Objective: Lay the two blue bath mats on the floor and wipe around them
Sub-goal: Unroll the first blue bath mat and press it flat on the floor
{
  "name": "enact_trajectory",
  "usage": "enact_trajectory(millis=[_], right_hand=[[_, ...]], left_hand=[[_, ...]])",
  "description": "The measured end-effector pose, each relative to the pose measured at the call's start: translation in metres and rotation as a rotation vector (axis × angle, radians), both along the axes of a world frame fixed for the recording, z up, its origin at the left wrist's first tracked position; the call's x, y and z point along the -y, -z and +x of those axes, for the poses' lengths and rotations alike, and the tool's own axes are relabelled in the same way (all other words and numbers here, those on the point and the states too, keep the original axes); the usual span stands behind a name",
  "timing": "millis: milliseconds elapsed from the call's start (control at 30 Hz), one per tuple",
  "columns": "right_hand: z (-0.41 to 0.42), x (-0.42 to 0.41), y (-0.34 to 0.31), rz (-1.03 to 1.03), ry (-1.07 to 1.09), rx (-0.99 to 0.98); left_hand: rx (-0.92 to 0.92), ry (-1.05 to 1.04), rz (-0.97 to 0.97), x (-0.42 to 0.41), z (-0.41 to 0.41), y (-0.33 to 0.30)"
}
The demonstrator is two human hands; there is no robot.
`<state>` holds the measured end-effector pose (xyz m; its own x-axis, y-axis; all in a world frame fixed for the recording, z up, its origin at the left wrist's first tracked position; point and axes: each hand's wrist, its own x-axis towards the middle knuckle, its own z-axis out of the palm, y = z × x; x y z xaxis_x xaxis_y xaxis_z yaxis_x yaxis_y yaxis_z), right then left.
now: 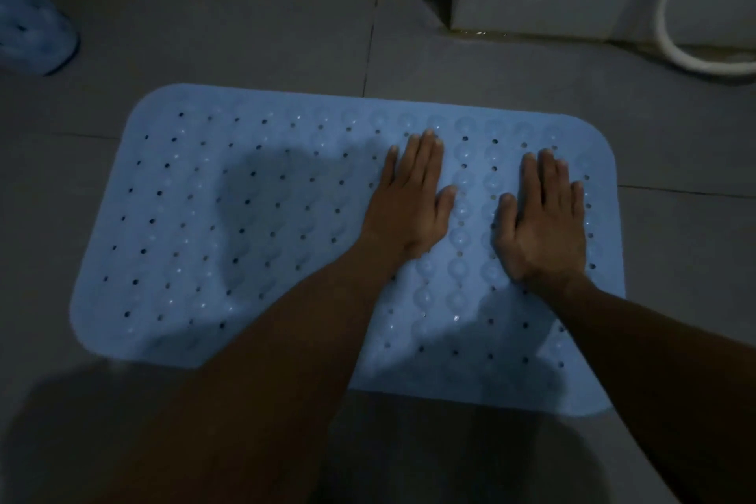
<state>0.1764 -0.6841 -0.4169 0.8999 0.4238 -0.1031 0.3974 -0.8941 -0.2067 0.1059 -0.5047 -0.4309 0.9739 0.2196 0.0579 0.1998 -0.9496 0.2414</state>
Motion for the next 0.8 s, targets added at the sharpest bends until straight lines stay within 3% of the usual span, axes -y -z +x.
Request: enact_trajectory(millis=[167, 367, 467, 567, 800], right_hand=[[-0.002, 0.001, -0.001, -0.04, -0.017, -0.038], [0.001, -0.009, -0.019, -0.19, 0.034, -0.133], [-0.048, -0.034, -0.025, -0.09, 0.091, -0.064], [-0.125, -0.072, -0.019, 0.064, -0.063, -0.039], [-0.157, -0.089, 0.012, 0.032, -0.118, -0.003]], left_hand=[[-0.057, 0.081, -0.076, -0.011, -0.008, -0.008], [0.166, 0.035, -0.002, -0.046, -0.107, 0.003], [0.098, 0.028, 0.006, -0.06, -0.143, 0.004], [0.084, -0.007, 0.015, -0.066, -0.155, 0.004], [0.046, -0.051, 0.018, -0.064, -0.158, 0.007]])
